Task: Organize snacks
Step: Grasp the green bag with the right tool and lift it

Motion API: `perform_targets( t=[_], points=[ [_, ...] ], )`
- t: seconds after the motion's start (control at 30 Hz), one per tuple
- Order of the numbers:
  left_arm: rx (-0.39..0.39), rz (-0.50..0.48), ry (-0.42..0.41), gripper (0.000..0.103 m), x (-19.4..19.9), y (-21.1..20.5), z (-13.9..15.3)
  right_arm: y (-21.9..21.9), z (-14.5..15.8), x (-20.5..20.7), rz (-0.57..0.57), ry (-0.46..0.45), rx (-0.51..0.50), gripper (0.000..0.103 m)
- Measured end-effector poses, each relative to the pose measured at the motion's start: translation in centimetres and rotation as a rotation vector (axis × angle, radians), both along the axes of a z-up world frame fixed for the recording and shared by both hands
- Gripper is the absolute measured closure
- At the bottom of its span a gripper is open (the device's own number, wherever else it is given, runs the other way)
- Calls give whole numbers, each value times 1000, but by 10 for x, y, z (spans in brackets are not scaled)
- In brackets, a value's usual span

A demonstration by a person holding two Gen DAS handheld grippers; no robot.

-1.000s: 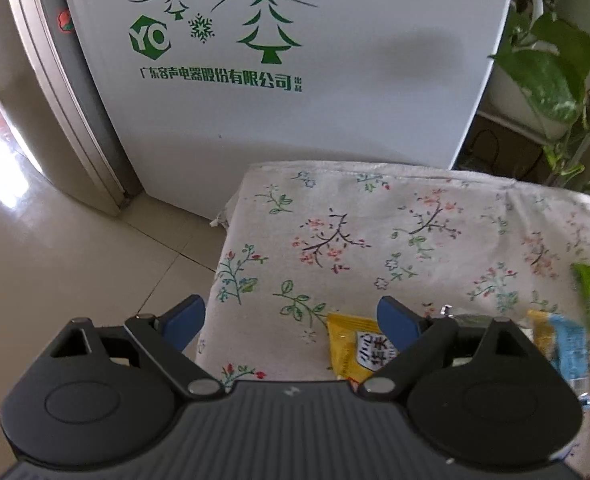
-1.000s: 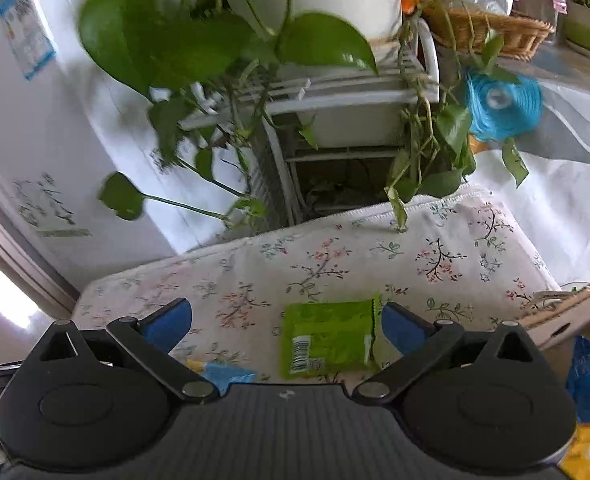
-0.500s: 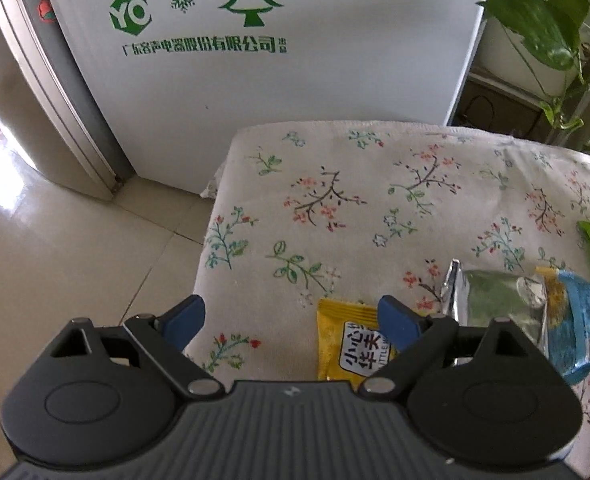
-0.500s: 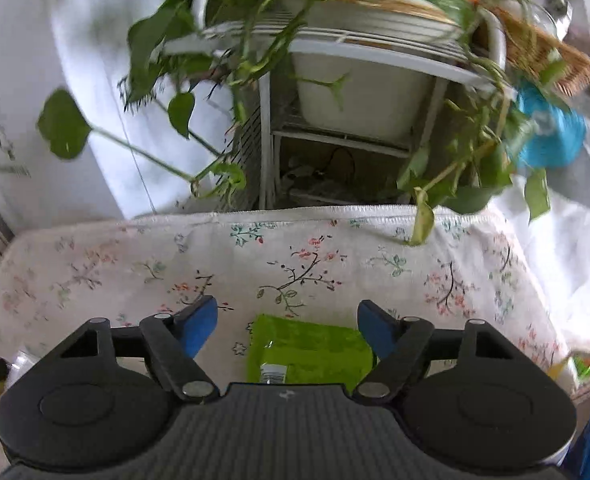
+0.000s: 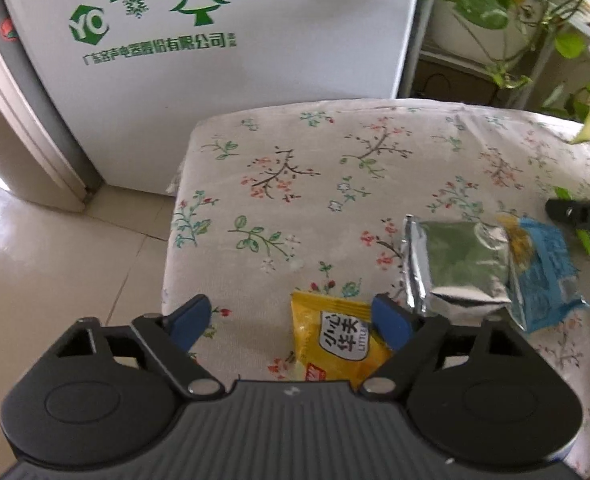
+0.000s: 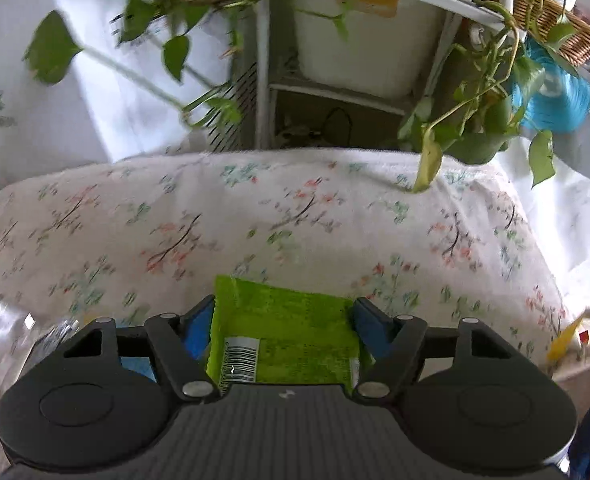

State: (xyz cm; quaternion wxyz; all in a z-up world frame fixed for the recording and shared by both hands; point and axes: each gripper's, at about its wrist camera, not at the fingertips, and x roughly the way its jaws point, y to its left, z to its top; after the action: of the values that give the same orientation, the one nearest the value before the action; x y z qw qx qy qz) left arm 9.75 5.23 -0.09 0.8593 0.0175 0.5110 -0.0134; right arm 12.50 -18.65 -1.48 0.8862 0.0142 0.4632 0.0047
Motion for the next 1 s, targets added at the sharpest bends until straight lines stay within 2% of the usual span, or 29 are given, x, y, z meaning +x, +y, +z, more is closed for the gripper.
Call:
perform_targets(
  t=[0.27,0.33,0.5,0.63,0.77,0.87,1.0],
  points=[
    [-40,-90,-3,34,-21,-2,3,20,7,-54,98,42,14,27],
    [-38,-119,-6,34,-27,-4,4,20,9,-69,122,69,28,27],
    [-41,-221,6,34,-44,-14,8,19,15,-107,175,144,112,27],
    [-28,-332,28,35,-60,-26,12,18,20,-133,153,202,188,26],
    [-112,-322,69,33,-65,-16,18,12,29,-145,109,205,291,15],
    [-122,-308,39,29,-64,-10,22,11,32,-143,96,188,279,13],
    [-106,-323,-6,27,-59,-11,28,12,29,-141,83,233,280,8]
  ],
)
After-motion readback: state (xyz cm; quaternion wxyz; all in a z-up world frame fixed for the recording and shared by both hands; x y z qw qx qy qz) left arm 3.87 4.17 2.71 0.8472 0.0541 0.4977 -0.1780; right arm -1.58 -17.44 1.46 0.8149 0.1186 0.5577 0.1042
